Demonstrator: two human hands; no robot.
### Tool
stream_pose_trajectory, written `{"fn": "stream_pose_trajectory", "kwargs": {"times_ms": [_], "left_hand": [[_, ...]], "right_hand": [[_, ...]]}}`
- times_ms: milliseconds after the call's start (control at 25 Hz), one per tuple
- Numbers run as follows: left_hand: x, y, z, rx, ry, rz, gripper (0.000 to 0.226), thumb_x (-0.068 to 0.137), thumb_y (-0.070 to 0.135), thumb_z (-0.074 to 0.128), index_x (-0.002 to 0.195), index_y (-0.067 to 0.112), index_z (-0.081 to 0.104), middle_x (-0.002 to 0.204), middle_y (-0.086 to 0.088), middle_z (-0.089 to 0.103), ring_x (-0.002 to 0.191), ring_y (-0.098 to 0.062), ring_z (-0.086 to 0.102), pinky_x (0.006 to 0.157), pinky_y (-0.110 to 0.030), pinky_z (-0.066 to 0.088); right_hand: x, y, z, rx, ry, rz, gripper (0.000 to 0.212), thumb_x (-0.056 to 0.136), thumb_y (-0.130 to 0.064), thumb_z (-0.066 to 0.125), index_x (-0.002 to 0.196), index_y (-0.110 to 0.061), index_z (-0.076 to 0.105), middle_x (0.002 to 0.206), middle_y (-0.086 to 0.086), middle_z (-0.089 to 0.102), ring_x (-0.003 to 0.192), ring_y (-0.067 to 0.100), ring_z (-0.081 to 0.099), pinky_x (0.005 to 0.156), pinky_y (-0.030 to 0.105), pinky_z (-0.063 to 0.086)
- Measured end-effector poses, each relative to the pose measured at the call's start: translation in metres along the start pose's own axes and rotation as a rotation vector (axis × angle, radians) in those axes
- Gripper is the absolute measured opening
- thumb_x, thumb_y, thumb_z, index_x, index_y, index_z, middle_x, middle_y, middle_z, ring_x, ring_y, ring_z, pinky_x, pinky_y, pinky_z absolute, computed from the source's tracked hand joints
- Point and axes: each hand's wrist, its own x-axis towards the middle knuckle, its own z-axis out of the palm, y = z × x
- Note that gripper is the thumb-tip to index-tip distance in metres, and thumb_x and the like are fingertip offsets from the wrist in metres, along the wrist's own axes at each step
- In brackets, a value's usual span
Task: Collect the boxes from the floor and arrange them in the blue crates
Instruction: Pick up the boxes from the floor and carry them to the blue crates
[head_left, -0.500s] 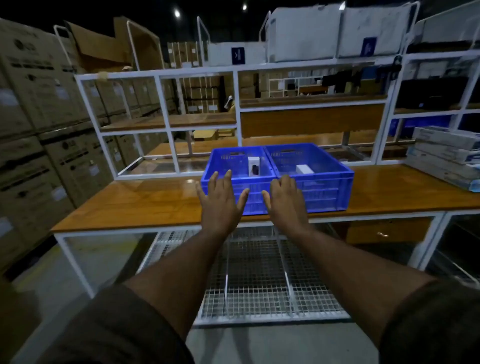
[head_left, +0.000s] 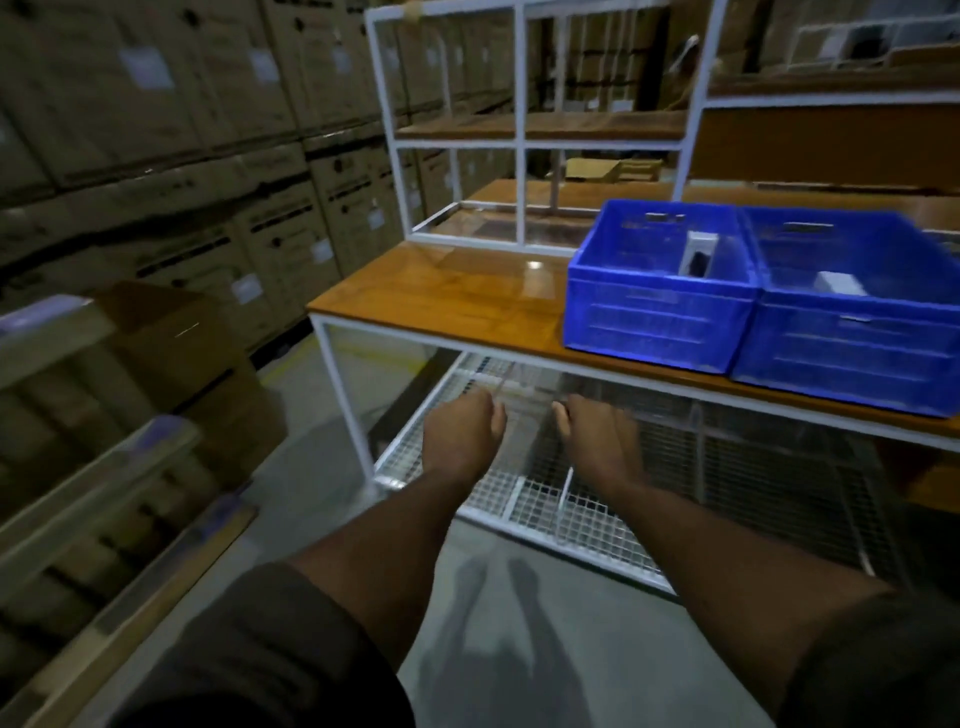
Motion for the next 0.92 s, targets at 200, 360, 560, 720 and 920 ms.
{"fn": "stream_pose_trajectory", "kwargs": {"times_ms": [200,360,560,720,920], "left_hand": [[-0.053,-0.064,0.017,0.068,-0.069,-0.329,0.036,0.099,0.034,0.046,0.080,0.011,0.065,0.084,-0.008,0.071,0.080,-0.030,0.067,0.067,-0.033,0.050],[-0.109,-0.092,0.015,0.127,-0.120,-0.598,0.031,0.096,0.028,0.048,0.081,0.009,0.068,0.085,-0.012,0.070,0.081,-0.032,0.067,0.063,-0.031,0.043],[-0.200,-0.102,-0.001,0.200,-0.089,-0.887,0.020,0.093,0.018,0.048,0.073,0.015,0.050,0.082,-0.011,0.067,0.080,-0.034,0.065,0.061,-0.032,0.039],[-0.280,-0.098,-0.013,0.190,0.047,-1.152,0.009,0.095,0.021,0.049,0.091,0.014,0.053,0.089,-0.010,0.069,0.085,-0.034,0.065,0.062,-0.031,0.038],[-0.376,-0.072,-0.022,0.224,0.177,-1.428,0.032,0.101,0.040,0.044,0.084,0.014,0.055,0.087,-0.011,0.069,0.087,-0.033,0.066,0.068,-0.035,0.043]], "right_hand": [[-0.011,-0.026,0.068,0.045,-0.225,-0.190,0.033,0.101,-0.039,0.041,0.092,-0.016,0.064,0.096,0.010,0.072,0.091,0.032,0.067,0.074,0.035,0.048],[-0.034,-0.058,0.114,0.086,-0.370,-0.401,0.028,0.098,-0.034,0.044,0.093,-0.015,0.064,0.097,0.007,0.067,0.091,0.027,0.063,0.075,0.034,0.047],[-0.088,-0.110,0.138,0.163,-0.487,-0.681,0.016,0.091,-0.018,0.053,0.084,-0.009,0.064,0.088,0.012,0.064,0.089,0.030,0.061,0.073,0.037,0.050],[-0.142,-0.150,0.142,0.250,-0.549,-0.911,0.023,0.094,-0.026,0.051,0.084,-0.013,0.068,0.088,0.007,0.067,0.093,0.027,0.057,0.075,0.038,0.051],[-0.217,-0.185,0.122,0.304,-0.641,-1.134,0.026,0.097,-0.027,0.048,0.086,-0.013,0.067,0.085,0.007,0.068,0.094,0.028,0.056,0.075,0.038,0.047]]}}
